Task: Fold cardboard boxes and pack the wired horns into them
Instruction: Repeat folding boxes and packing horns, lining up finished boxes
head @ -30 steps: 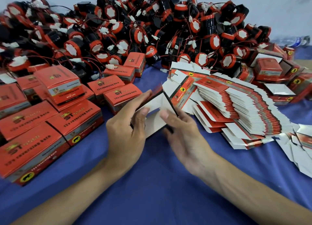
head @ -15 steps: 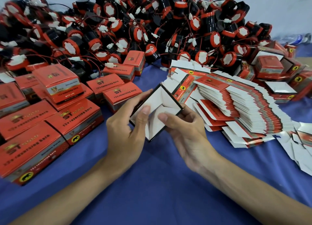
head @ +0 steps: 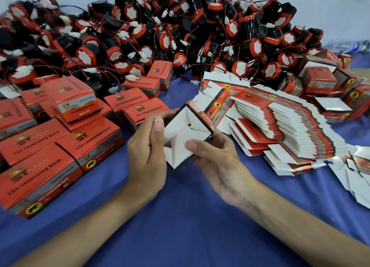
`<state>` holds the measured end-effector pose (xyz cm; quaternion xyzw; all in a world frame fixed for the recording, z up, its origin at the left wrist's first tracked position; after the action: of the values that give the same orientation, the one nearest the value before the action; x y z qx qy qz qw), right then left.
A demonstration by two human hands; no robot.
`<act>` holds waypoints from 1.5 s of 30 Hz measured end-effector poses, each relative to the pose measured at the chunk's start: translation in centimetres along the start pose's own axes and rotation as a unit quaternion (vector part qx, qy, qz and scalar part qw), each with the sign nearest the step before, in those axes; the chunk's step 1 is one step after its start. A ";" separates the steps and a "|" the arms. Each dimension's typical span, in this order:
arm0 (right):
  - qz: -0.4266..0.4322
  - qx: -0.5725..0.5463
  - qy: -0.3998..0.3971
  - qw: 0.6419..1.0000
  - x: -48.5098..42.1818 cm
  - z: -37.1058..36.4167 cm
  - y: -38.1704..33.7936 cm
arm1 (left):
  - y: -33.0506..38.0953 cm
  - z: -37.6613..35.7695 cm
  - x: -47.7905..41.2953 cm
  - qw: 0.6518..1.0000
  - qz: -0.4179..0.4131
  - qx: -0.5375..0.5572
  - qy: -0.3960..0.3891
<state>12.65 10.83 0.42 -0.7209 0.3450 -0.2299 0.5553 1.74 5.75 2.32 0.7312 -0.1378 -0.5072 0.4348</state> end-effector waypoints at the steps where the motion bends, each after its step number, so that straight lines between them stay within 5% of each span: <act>1: -0.006 0.003 0.008 1.000 0.0 0.3 0.1 | 0.0 -0.1 -0.1 1.000 0.002 0.004 -0.005; 17: 0.023 0.041 0.004 0.999 -0.4 0.8 -0.6 | -0.1 -0.9 0.2 0.997 0.025 0.009 -0.078; 27: 0.109 0.404 0.105 0.902 -0.5 1.6 -1.2 | 0.3 -0.7 0.3 0.992 -0.039 -0.098 -0.067; 40: 0.171 0.312 0.286 0.890 0.9 2.2 -2.5 | 0.3 -1.4 0.8 0.984 -0.076 -0.130 -0.099; 45: 0.157 0.264 0.203 0.930 0.4 1.7 -2.2 | -0.2 -1.0 0.7 0.992 -0.049 -0.101 -0.057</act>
<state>14.70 11.93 2.01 -0.4224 0.4863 -0.3638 0.6729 2.84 5.91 1.88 0.6593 -0.0748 -0.5798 0.4728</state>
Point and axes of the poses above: each hand's wrist, its own x-axis away from the middle knuckle, its own z-axis out of the back of the hand, y = z × x, the point moved 6 cm from there along -x, towards the middle knuckle, and after that the axes turned 15 degrees about x, right-handed, at the moved point
